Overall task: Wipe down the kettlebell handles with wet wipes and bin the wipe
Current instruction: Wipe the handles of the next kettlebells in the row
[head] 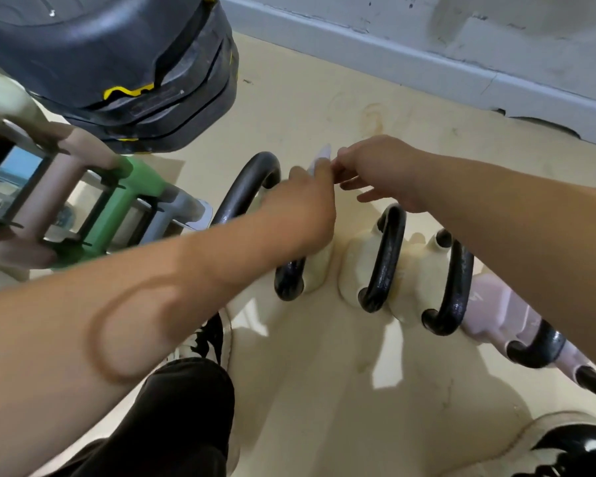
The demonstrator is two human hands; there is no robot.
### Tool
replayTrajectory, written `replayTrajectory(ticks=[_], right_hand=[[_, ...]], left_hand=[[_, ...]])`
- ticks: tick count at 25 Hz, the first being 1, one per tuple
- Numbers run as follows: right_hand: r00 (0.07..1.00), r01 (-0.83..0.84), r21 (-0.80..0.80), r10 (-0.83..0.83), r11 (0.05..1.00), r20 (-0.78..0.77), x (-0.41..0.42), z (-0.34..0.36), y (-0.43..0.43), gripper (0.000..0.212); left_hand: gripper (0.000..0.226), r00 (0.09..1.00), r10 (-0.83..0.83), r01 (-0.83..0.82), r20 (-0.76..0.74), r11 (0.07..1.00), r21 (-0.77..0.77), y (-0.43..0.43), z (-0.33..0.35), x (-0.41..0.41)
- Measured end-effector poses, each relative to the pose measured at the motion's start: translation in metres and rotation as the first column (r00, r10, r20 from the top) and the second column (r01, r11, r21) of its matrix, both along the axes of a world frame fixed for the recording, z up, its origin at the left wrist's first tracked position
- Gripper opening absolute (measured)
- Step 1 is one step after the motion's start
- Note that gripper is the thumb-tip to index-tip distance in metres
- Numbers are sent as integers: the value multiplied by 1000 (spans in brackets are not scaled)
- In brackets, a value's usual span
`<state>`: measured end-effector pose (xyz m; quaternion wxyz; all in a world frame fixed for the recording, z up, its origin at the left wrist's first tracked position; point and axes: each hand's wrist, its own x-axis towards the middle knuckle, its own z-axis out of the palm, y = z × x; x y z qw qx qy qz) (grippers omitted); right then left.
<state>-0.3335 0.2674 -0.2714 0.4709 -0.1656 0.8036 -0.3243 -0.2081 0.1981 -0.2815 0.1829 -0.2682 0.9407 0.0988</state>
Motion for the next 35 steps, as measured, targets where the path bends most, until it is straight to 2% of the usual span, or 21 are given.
replayTrajectory(ticks=[3,6,8,10,12,13,14,15,16,18,19,20,22,23,24,26,27,28,30,35], right_hand=[[965,-2,-1,2,1000,-261,-1,-12,7,34],[953,89,-50,-100,995,-285,0,-20,11,32],[954,138,-53,-147,989,-261,-2,-23,10,30],[959,136,-66,-148,989,-240,-1,-24,5,36],[965,108,-64,-120,992,-234,4,-25,0,37],[970,82,-59,-94,995,-224,9,-26,-1,34],[974,61,-60,-73,996,-216,13,-25,-3,32],[975,42,-70,-56,997,-214,16,-24,-4,30],[975,25,-87,-43,996,-218,18,-23,-5,29],[970,-14,-116,-15,993,-243,20,-24,-8,30],[960,-51,-124,14,991,-279,21,-24,-9,32],[948,-82,-134,36,988,-316,22,-23,-9,32],[935,-133,-184,62,974,-350,26,-26,-8,31],[932,-156,-205,75,966,-354,28,-28,-7,29],[931,-167,-213,82,963,-356,30,-28,-6,26],[922,-172,-200,87,965,-377,28,-28,-4,25],[913,-187,-182,102,965,-395,27,-26,-4,25],[905,-203,-163,121,966,-408,25,-26,-5,25],[890,-221,-139,142,965,-434,25,-26,-6,27],[866,-203,-142,110,969,-488,34,-30,-12,36]], left_hand=[[13,958,-103,107,267,994,1,-8,13,-46],[16,897,-200,235,393,971,-41,-2,15,-66],[16,914,-174,211,367,975,-64,2,15,-59],[41,972,-98,117,212,990,-79,8,13,-36],[64,996,-34,30,-84,999,-37,19,4,3],[70,961,36,-20,-272,998,62,25,-2,26],[73,904,149,-70,-401,976,205,32,-5,49],[74,846,284,-123,-452,927,354,38,-8,68],[72,817,373,-150,-440,874,462,41,-10,77],[49,794,475,-177,-378,777,604,30,-16,75],[32,783,540,-185,-309,677,713,17,-19,69],[27,797,575,-182,-186,522,833,5,-14,56],[51,842,537,-204,50,231,951,-18,-8,38],[53,849,523,-194,73,181,964,-22,-10,37],[52,850,526,-180,39,220,959,-18,-14,40],[43,846,513,-137,-146,473,870,0,-29,68],[37,843,486,-97,-231,559,823,9,-35,88],[30,852,443,-46,-279,595,802,15,-42,108],[19,882,377,10,-284,586,810,22,-47,137],[24,861,420,-60,-288,645,761,23,-38,126]])
